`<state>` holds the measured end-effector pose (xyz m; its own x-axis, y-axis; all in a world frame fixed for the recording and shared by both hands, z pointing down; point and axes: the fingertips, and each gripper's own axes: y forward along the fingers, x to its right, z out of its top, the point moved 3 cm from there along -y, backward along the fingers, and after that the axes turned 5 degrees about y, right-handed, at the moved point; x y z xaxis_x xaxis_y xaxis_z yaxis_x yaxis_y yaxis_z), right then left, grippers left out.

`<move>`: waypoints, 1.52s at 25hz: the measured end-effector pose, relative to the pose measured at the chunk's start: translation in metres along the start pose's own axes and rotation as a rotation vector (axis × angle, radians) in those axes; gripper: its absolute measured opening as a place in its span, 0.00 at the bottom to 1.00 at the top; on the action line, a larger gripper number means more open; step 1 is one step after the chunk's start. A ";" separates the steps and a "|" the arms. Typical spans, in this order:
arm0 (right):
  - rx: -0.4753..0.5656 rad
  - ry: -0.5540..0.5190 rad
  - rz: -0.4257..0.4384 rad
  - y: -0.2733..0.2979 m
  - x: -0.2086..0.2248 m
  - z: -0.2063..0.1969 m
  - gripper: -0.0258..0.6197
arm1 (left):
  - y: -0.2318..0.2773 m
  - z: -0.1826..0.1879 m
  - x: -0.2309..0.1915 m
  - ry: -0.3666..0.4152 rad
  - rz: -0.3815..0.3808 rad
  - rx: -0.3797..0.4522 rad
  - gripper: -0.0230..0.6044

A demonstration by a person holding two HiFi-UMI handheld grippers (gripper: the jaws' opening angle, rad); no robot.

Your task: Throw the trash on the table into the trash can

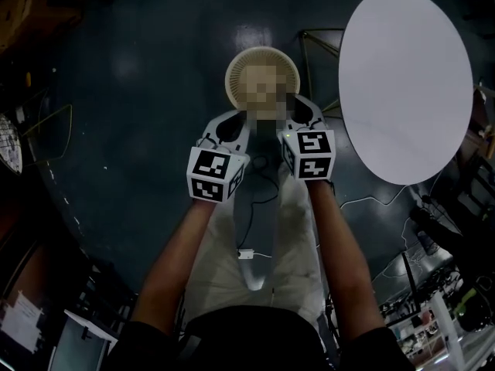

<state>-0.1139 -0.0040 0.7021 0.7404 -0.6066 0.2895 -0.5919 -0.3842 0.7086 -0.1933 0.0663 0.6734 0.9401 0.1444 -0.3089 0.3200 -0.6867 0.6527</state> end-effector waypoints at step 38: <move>-0.158 0.043 -0.043 0.168 0.045 -0.161 0.08 | 0.114 -0.138 -0.091 0.020 -0.009 -0.119 0.06</move>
<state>-0.1291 0.0163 0.9379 0.7792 -0.5600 0.2815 -0.5040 -0.2928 0.8125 -0.2257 0.0734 0.8713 0.9387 0.1652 -0.3027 0.3395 -0.5963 0.7274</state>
